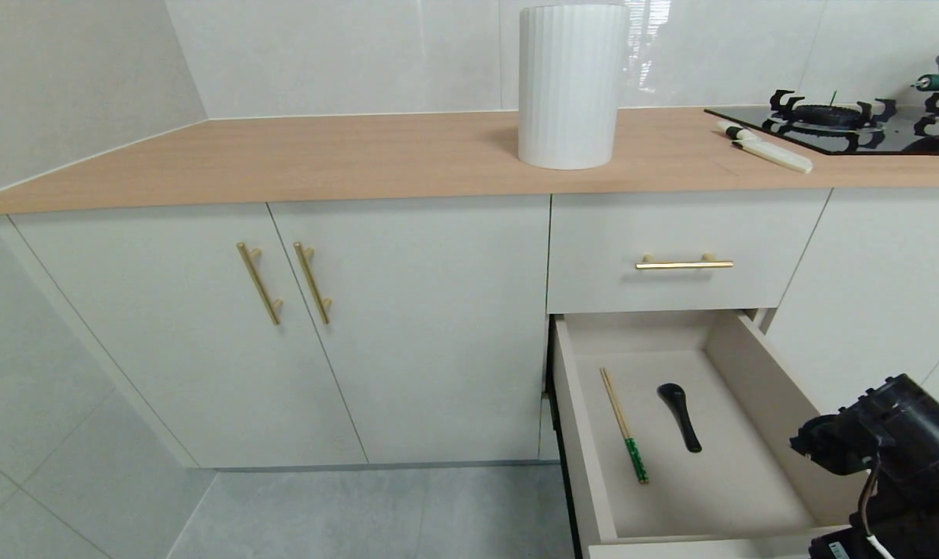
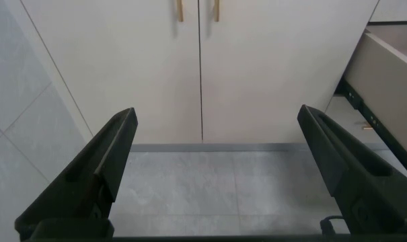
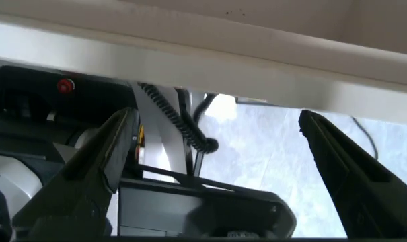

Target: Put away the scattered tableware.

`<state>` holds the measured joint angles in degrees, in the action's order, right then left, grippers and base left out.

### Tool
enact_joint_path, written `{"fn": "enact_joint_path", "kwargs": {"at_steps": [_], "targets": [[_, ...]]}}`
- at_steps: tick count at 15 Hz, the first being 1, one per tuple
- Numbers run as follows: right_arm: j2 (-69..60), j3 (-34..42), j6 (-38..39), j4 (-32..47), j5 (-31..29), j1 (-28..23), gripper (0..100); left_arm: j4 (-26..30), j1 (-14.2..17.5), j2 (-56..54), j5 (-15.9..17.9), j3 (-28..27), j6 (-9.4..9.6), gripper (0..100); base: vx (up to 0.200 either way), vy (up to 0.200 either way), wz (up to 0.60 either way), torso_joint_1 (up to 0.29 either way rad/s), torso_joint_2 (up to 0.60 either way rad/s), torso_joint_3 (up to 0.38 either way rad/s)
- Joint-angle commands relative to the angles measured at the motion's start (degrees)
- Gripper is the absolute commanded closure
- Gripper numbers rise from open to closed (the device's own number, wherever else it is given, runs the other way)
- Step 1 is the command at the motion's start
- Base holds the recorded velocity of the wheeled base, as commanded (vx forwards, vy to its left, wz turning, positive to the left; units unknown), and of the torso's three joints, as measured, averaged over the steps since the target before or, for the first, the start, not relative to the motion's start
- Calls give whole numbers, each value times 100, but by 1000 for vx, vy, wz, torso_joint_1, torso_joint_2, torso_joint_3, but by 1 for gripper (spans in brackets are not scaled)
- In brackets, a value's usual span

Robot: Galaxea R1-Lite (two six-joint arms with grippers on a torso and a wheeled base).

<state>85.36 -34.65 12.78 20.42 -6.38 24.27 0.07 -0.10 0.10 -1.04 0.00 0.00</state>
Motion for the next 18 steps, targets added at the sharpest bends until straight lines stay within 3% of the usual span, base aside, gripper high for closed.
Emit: {"fn": "enact_joint_path", "kwargs": {"at_steps": [1,10,13,15,18], "targets": [[350,-7,67,-100,-13,7,0,1,1,-1,-2,-9,0,0,0,0,0,0,0,0],[570,28,454,-1110,-408,-1,0,1,1,-1,-2,-9,0,0,0,0,0,0,0,0],[1123,-33,401,-2156,-435,-142,0,1,1,-1,-2,0,0,0,0,0,0,0,0,0],[1457,-227,375,-2587,-487,-230,0,1,1,-1,-2,-9,0,0,0,0,0,0,0,0],[1835,-816,375,-2622,-487,-371,0,1,1,-1,-2,0,0,0,0,0,0,0,0,0]]}}
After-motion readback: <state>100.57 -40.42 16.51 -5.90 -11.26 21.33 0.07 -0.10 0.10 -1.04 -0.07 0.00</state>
